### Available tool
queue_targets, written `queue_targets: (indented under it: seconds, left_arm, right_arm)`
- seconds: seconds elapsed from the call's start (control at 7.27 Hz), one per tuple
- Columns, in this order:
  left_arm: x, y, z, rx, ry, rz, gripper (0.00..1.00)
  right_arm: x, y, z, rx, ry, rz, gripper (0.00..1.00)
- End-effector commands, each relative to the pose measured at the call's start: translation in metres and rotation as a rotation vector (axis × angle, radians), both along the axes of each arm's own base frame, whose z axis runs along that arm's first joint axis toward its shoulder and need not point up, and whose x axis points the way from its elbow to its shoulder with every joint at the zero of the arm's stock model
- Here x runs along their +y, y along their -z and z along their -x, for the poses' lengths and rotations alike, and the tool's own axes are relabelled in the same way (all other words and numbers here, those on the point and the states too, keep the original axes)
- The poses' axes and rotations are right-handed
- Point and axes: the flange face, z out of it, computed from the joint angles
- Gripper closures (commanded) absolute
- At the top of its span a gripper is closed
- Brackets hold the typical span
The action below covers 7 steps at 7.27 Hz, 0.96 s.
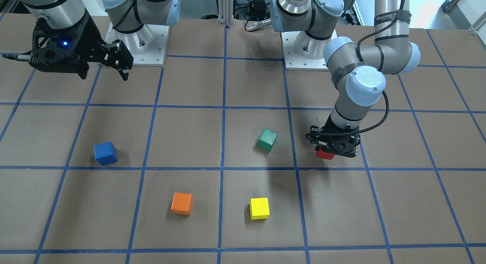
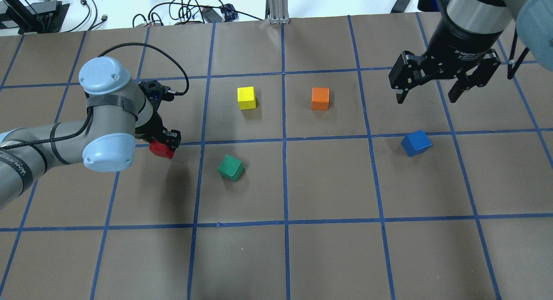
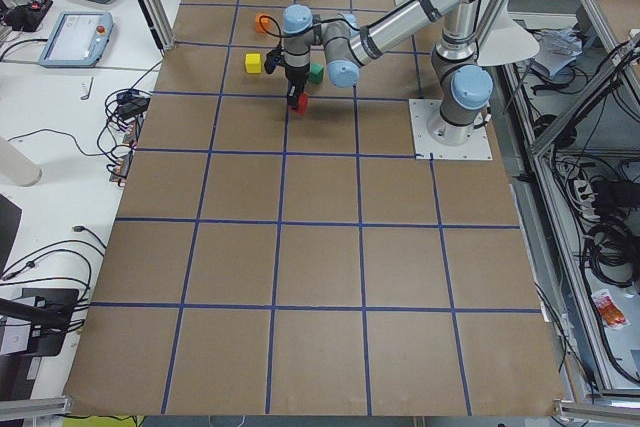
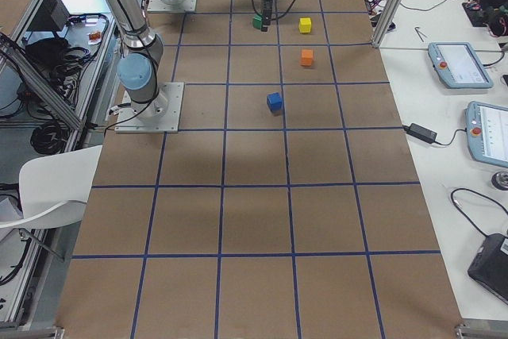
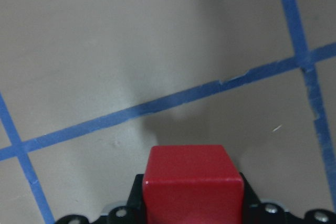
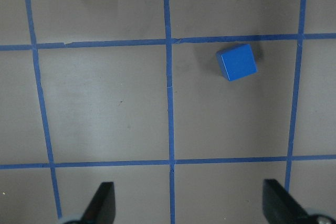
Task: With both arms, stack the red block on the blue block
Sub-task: 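Carry the red cube farther from the robot toward the orange cube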
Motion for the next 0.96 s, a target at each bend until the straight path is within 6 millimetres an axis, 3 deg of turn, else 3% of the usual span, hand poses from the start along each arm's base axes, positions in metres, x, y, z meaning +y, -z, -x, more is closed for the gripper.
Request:
queue_targets:
  seconds: [0.0, 0.14, 0.28, 0.41, 0.69, 0.83]
  left_arm:
    - [-0.011, -0.038, 0.090, 0.045, -0.145, 0.026, 0.91]
    - [-0.010, -0.049, 0.124, 0.059, -0.168, 0.050, 0.87]
    - [-0.002, -0.036, 0.164, 0.069, -0.211, 0.034, 0.87]
    - [-0.001, -0.012, 0.189, 0.068, -0.249, 0.015, 0.87]
    - [-0.013, 0.014, 0.223, 0.109, -0.268, 0.017, 0.87]
    - [-0.024, 0.013, 0.237, 0.123, -0.277, 0.027, 0.87]
  right_arm:
    - [0.000, 0.000, 0.000, -0.003, 0.003, -0.002, 0.00]
    - [0.001, 0.000, -0.001, -0.003, 0.006, 0.000, 0.00]
    - [0.000, 0.000, 0.000, 0.002, 0.006, 0.000, 0.00]
    - [0.000, 0.000, 0.001, 0.008, 0.007, -0.002, 0.00]
    - [0.000, 0.002, 0.001, 0.005, 0.012, -0.004, 0.00]
    - [0.000, 0.001, 0.001, 0.005, 0.012, -0.002, 0.00]
